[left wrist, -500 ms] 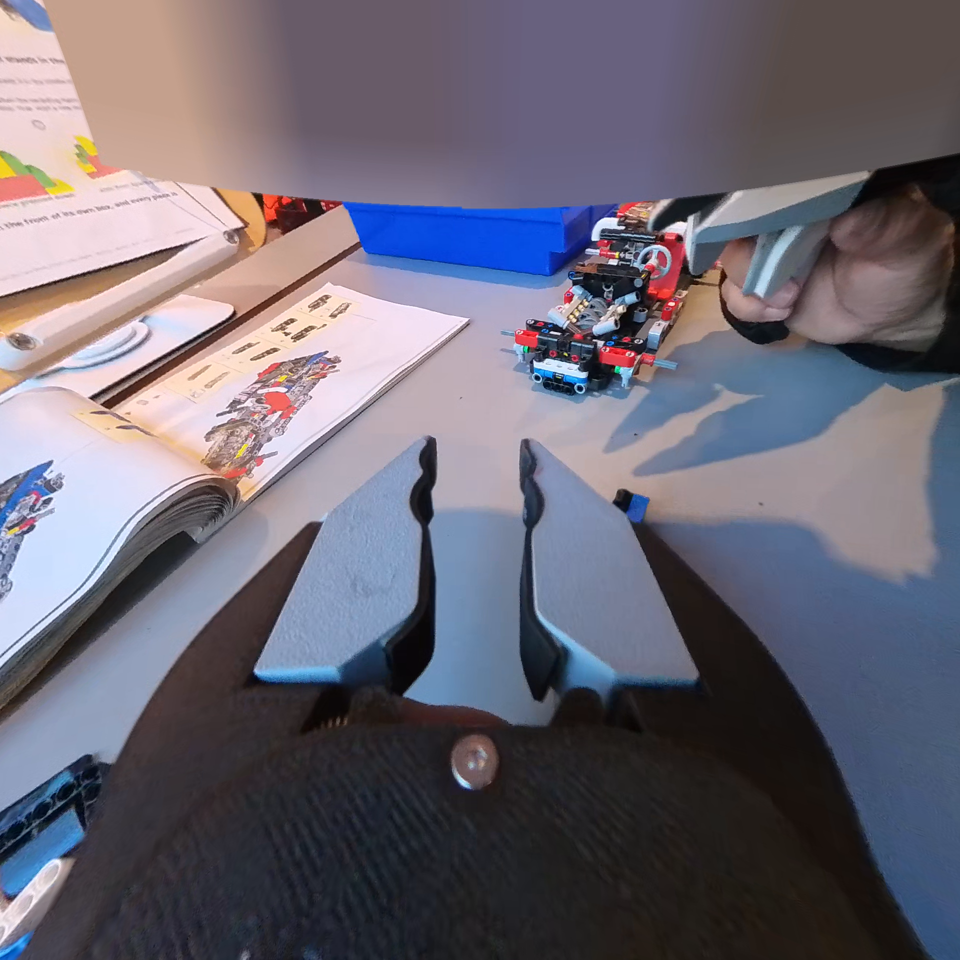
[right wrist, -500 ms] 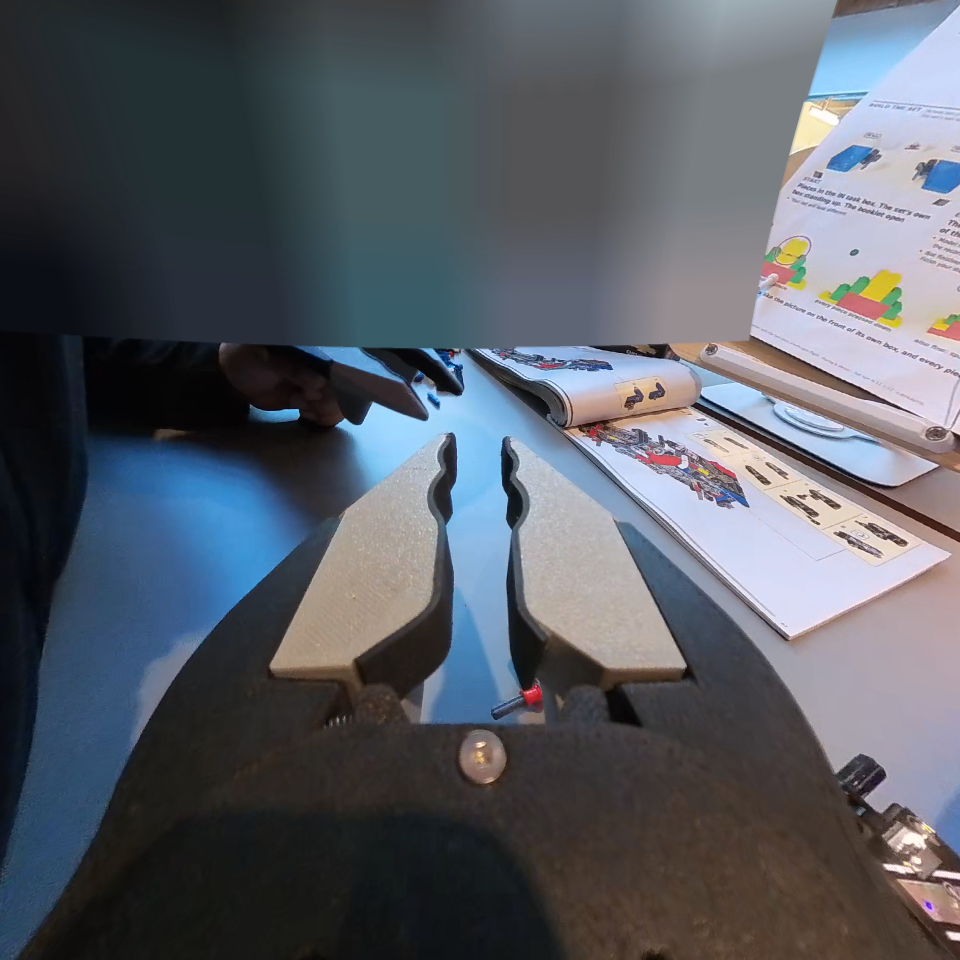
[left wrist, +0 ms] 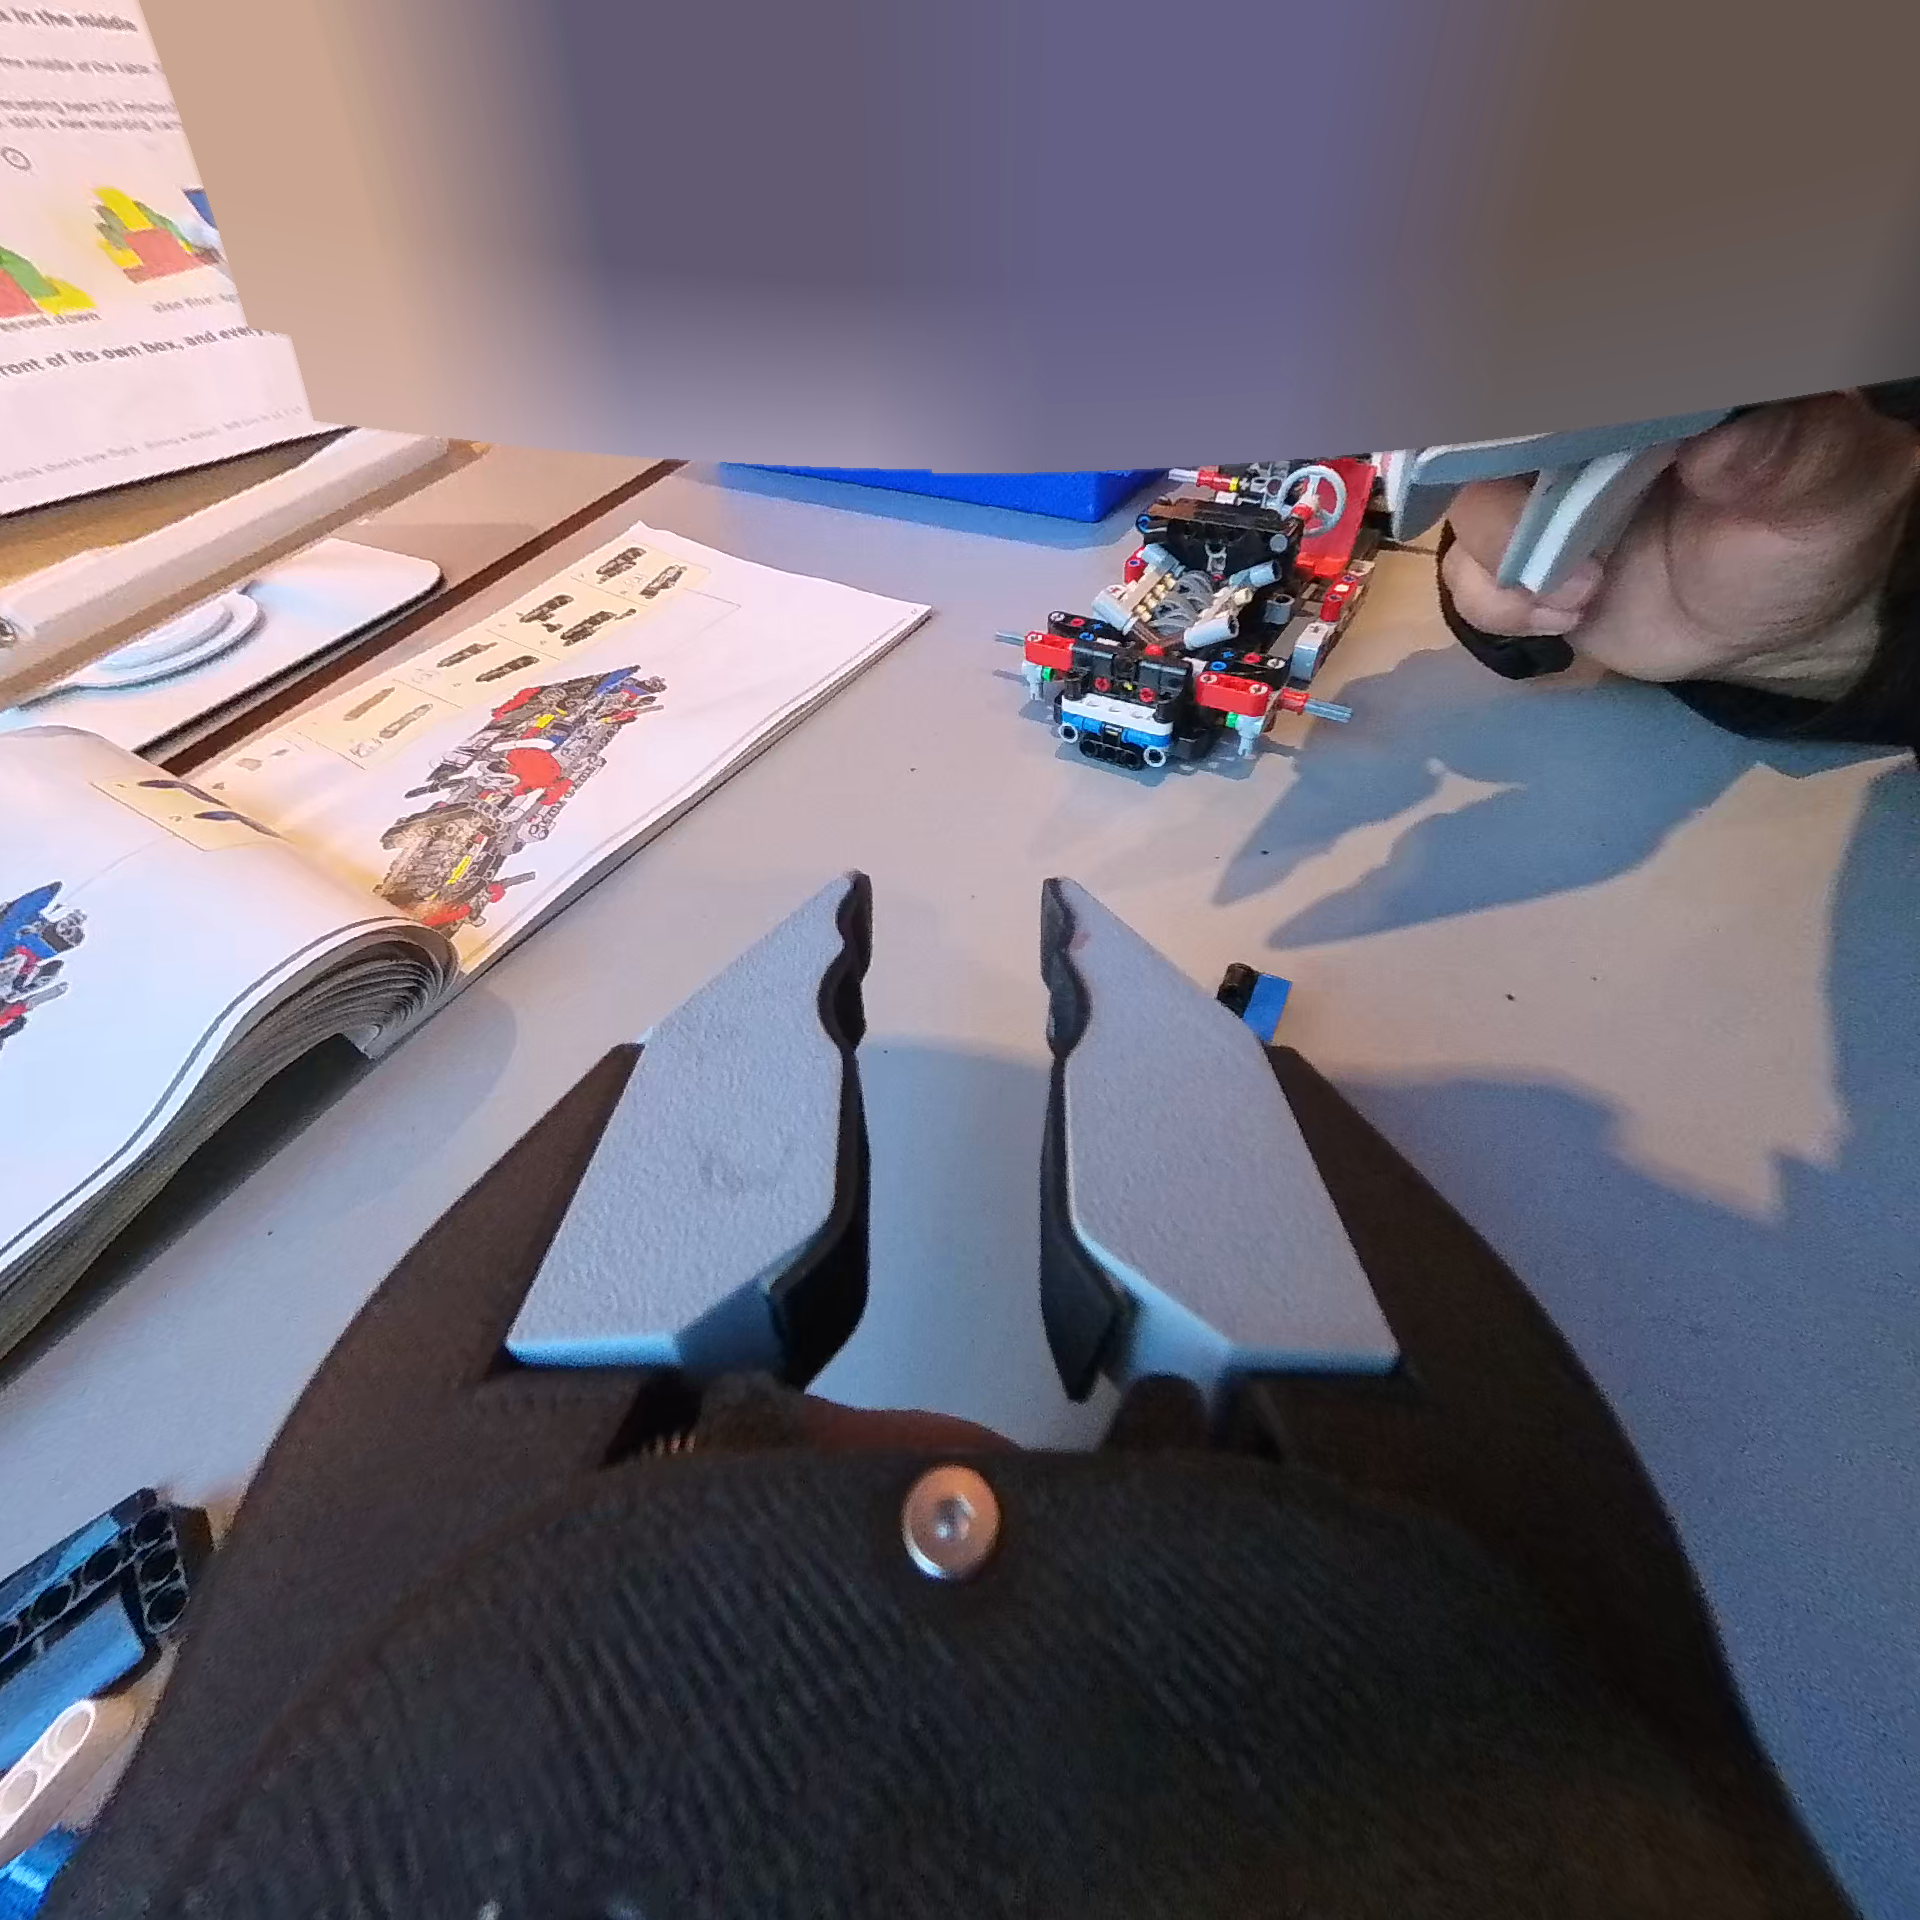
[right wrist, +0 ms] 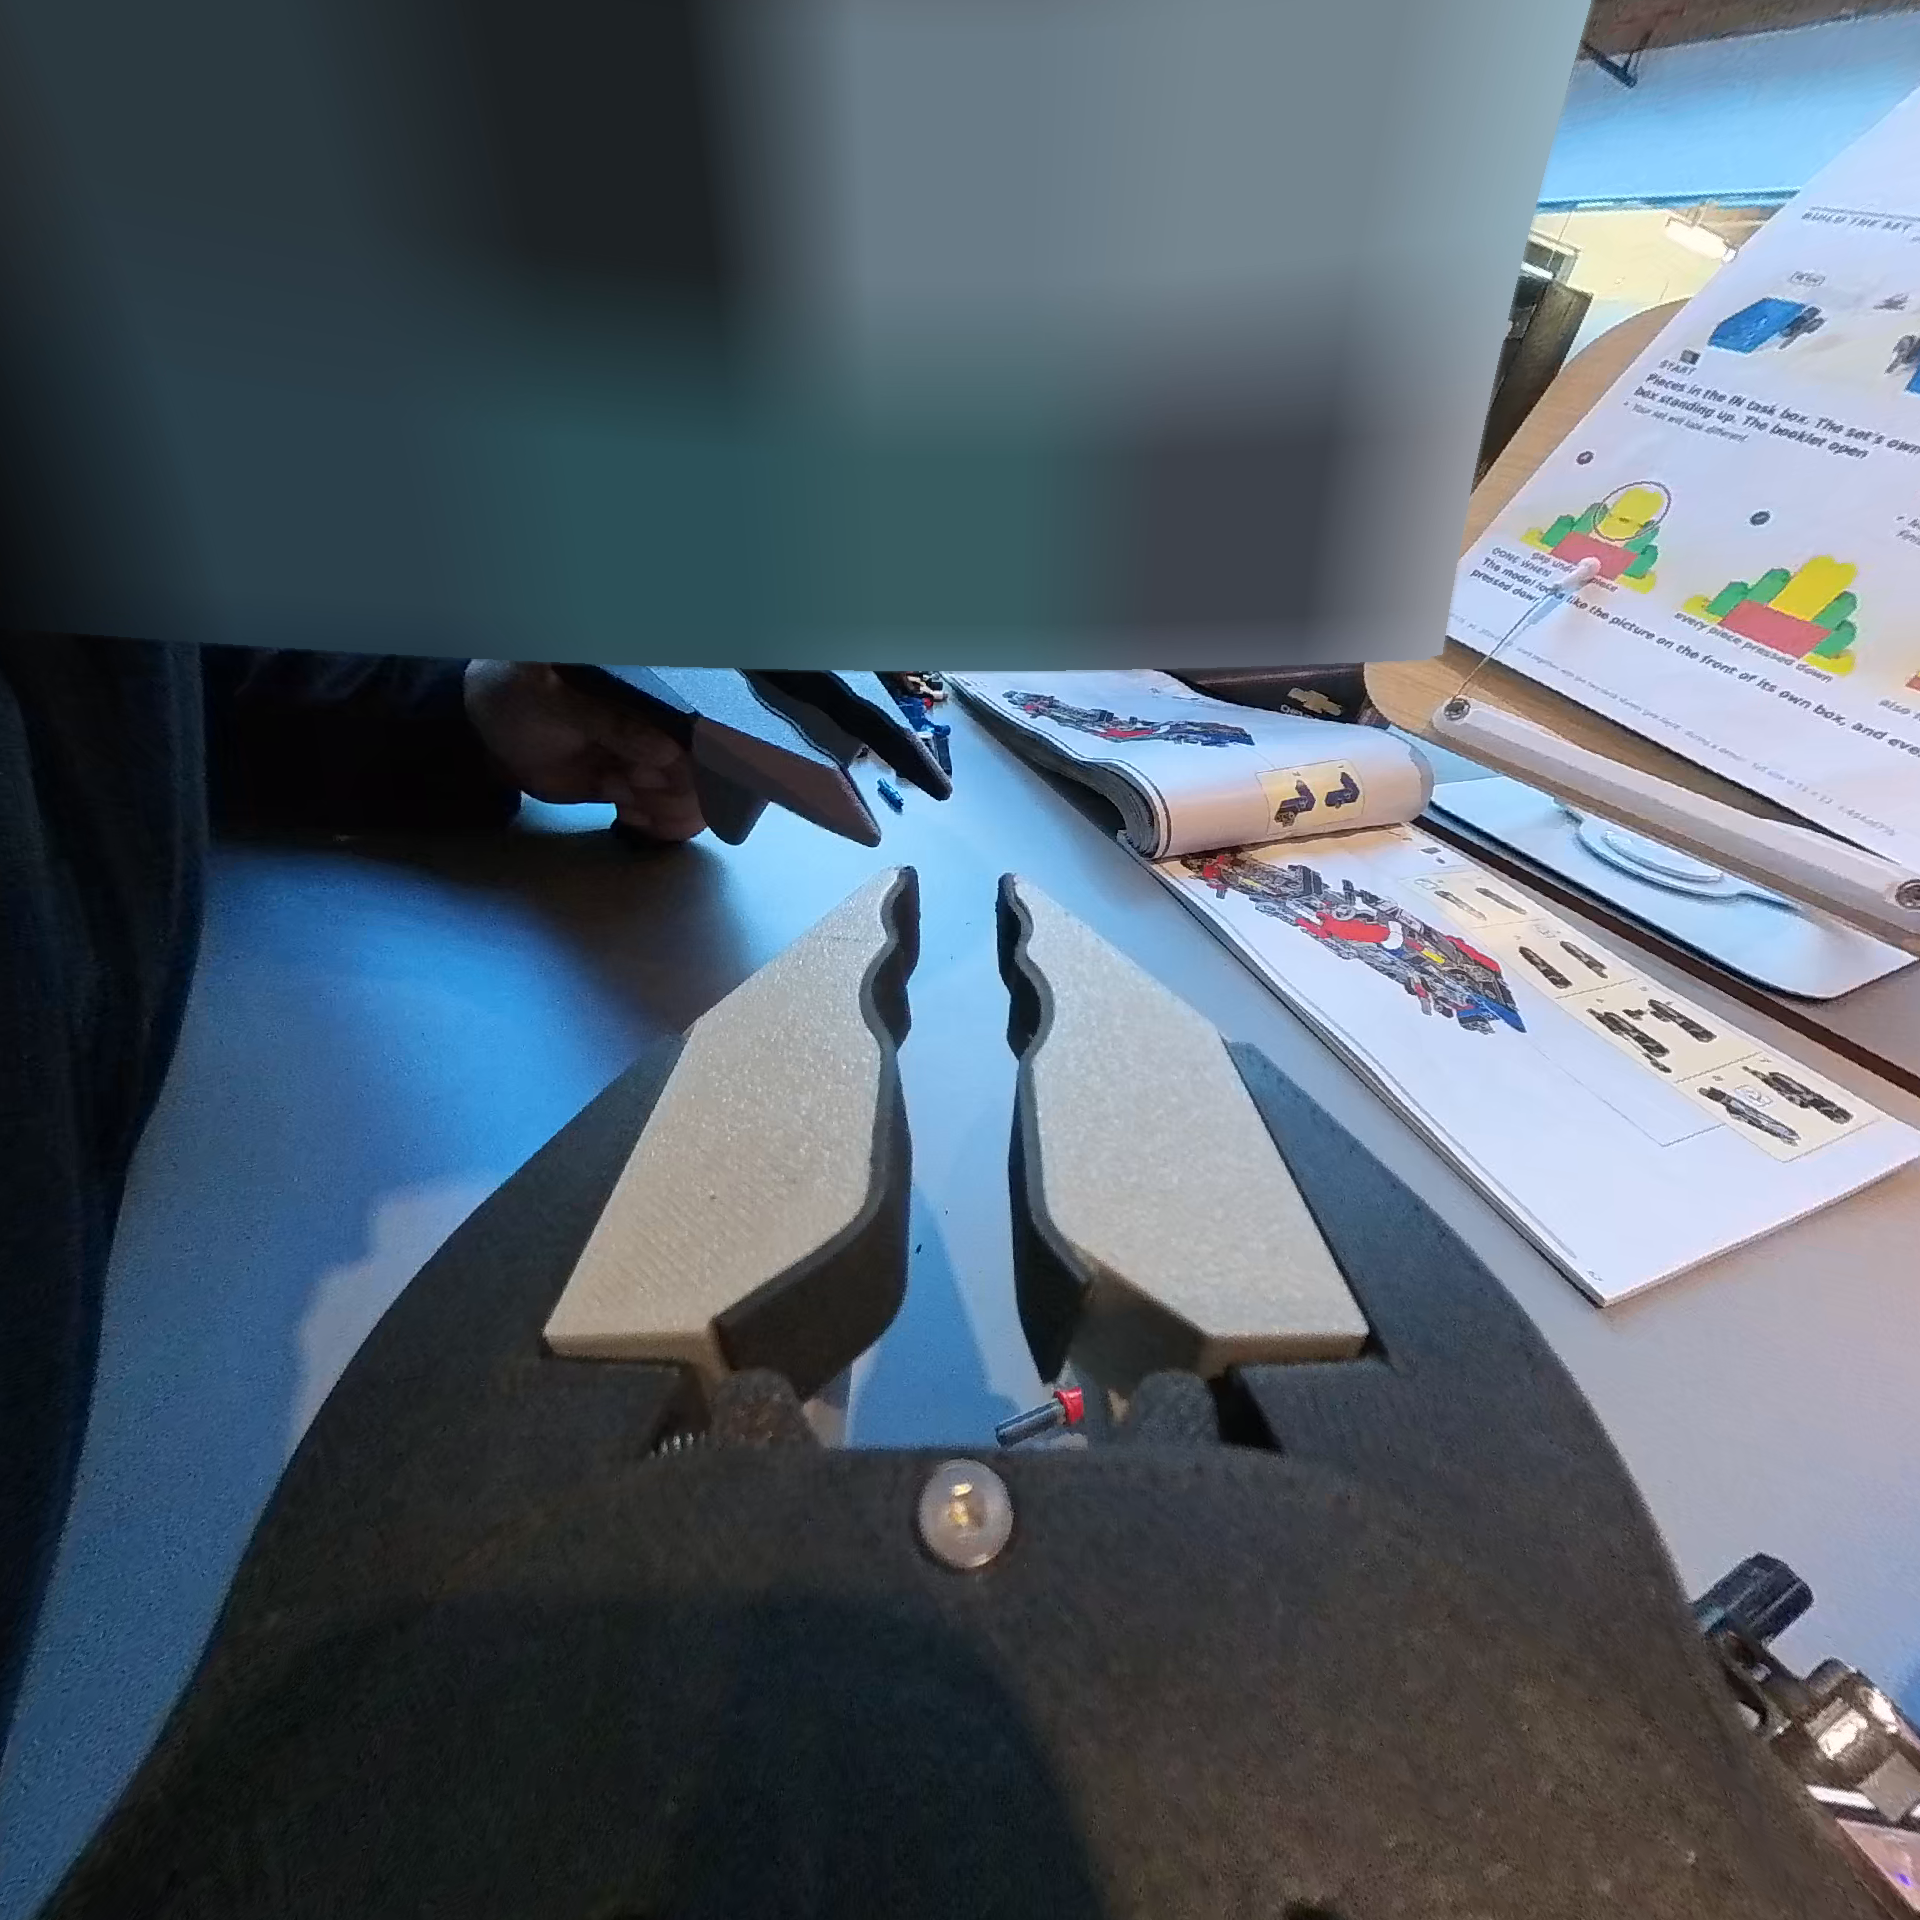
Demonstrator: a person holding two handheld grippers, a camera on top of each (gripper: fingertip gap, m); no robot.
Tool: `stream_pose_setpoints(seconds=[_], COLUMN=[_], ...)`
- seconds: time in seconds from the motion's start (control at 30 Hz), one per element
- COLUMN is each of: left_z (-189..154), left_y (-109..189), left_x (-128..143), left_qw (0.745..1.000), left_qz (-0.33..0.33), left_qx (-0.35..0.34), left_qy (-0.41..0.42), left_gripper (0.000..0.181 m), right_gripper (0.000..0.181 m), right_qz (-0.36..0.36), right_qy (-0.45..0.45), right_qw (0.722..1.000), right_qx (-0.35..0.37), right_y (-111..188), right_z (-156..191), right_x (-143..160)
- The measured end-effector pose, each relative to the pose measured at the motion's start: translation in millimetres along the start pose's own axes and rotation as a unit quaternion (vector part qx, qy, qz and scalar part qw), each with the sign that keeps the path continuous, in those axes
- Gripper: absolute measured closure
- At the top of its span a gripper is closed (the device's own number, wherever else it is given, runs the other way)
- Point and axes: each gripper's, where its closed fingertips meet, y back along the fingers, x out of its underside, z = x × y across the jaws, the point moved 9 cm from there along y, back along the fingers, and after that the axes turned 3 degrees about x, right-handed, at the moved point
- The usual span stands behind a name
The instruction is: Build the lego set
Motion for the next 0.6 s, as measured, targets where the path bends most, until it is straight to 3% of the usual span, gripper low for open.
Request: stream_pose_setpoints(seconds=[0.6], left_z=[-1.8], left_y=[-1.9], left_x=[0.4], left_qw=[1.0], left_qz=[0.011], left_qx=[-0.011], left_qy=[-0.01], left_gripper=[0.152], right_gripper=[0.174], right_qz=[-0.003], right_qy=[0.009], right_qw=[1.0], right_qx=[-0.001], right_y=[1.2], right_z=[1.6], right_x=[-0.9])
